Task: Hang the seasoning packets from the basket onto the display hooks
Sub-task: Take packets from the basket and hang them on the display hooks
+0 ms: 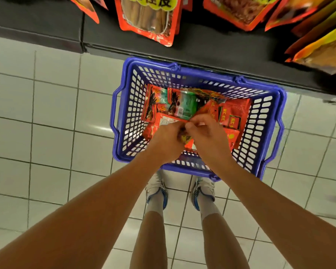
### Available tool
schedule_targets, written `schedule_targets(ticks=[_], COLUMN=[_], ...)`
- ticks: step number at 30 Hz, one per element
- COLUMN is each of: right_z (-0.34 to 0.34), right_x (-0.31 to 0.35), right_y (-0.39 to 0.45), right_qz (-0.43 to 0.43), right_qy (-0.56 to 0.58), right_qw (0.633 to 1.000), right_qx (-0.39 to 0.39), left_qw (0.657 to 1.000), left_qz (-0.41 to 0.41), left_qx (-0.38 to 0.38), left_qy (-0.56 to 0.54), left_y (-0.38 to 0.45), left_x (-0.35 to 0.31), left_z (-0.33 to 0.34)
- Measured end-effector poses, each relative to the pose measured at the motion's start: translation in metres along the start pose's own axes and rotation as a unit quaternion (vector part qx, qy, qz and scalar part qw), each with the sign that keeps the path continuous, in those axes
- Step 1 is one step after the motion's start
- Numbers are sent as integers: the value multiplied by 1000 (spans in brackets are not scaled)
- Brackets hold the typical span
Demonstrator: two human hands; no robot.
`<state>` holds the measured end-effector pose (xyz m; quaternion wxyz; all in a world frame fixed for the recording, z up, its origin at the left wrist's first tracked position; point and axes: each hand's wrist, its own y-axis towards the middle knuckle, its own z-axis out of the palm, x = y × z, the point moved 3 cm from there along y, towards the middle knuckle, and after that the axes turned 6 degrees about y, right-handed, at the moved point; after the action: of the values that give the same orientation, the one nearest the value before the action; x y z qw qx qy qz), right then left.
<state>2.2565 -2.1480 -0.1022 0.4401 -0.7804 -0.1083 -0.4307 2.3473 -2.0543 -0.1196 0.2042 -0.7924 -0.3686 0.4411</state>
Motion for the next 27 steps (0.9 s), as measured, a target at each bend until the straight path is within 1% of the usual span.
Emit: schedule_targets(ticks=[2, 3, 5, 7, 8, 9, 11, 13, 14, 18, 20, 22, 25, 27], right_z=[-10, -17, -32, -48, -55, -60, -66, -70, -73, -100, -119, -139, -166, -179], right_x=[15, 18, 29, 44, 53, 63, 85, 115, 133, 219, 267, 318, 389, 434], right_y=[-7, -10, -13, -17, -19, -23, -35, -52, -61, -97, -119, -145, -188, -215], right_qz=[-24, -22, -5, 15, 21, 31, 79, 127, 133, 109, 72, 22, -46, -85], right_qy=[35, 51, 81, 111, 115, 115, 147, 200, 225, 295, 307, 309, 319, 319], right_qw=[999, 998, 995, 988, 987, 988, 985, 971, 965, 948, 948, 951, 947, 943], right_qx=[4, -8, -57, -102, -108, -94, -31, 25, 29, -42, -39, -25, -20, -29], left_qw=[999, 997, 991, 975, 960, 946, 922, 897, 888, 867, 862, 862, 867, 863], left_qz=[-34, -50, -77, -111, -127, -131, -127, -132, -133, -139, -131, -104, -50, -9], left_qx=[-11, -14, -13, -23, -30, -34, -29, -32, -38, -62, -93, -132, -157, -175], left_qy=[-37, -55, -105, -190, -247, -294, -364, -420, -439, -475, -481, -477, -470, -474], left_y=[-9, -14, -26, -45, -55, -66, -88, -109, -121, -171, -198, -228, -270, -297], left_x=[-3, -6, -12, -23, -30, -38, -58, -80, -93, -137, -157, -176, -211, -239], left_z=[-16, -23, -35, -53, -62, -71, -89, -110, -122, -174, -206, -246, -314, -359])
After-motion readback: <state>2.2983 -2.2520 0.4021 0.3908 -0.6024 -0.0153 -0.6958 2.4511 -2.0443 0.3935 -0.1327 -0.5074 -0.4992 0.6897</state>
